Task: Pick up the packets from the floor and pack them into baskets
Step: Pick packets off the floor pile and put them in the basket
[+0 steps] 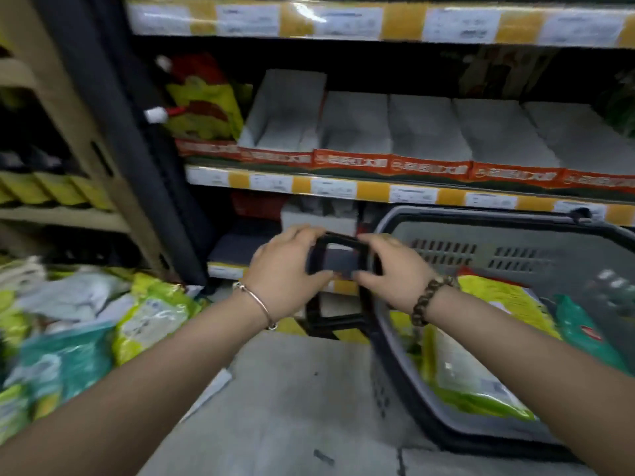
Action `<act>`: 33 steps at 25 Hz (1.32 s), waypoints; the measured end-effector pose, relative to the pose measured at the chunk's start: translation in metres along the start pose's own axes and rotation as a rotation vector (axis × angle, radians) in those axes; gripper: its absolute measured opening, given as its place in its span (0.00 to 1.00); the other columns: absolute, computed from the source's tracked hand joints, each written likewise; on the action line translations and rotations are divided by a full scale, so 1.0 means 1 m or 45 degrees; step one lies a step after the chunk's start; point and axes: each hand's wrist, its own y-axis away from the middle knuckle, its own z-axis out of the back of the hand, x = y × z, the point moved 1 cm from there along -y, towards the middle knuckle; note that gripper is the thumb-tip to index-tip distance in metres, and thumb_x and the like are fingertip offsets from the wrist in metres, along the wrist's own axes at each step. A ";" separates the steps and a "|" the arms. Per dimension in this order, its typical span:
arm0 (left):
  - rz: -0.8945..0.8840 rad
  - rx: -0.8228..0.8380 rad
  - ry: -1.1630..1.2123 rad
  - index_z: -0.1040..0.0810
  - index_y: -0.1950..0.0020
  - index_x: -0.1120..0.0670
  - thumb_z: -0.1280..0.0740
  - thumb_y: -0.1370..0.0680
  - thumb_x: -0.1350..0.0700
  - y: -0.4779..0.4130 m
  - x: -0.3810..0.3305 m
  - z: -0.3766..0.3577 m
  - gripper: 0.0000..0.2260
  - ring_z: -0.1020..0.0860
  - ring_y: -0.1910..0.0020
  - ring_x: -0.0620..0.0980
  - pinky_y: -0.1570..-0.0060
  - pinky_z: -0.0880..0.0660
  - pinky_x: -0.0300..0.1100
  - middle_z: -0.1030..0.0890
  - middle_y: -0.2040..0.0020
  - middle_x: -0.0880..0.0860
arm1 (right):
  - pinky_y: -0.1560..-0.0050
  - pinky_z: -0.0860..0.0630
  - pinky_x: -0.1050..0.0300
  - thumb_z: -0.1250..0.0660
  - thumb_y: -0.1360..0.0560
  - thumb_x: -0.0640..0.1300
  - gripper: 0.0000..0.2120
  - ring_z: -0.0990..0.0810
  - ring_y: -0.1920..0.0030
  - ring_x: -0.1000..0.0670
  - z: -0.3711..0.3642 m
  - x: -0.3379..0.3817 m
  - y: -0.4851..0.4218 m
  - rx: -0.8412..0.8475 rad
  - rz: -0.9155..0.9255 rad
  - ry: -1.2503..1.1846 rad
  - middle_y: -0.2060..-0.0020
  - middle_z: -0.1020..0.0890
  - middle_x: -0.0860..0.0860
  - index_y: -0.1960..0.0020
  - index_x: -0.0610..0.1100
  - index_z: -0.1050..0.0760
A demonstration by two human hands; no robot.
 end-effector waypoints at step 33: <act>0.901 0.202 0.145 0.28 0.35 0.49 0.36 0.23 0.54 0.165 0.386 -0.074 0.16 0.26 0.41 0.53 0.43 0.30 0.42 0.29 0.35 0.51 | 0.39 0.30 0.50 0.31 0.32 0.63 0.36 0.27 0.37 0.44 -0.459 0.164 -0.135 0.673 -0.456 0.012 0.36 0.28 0.44 0.34 0.41 0.34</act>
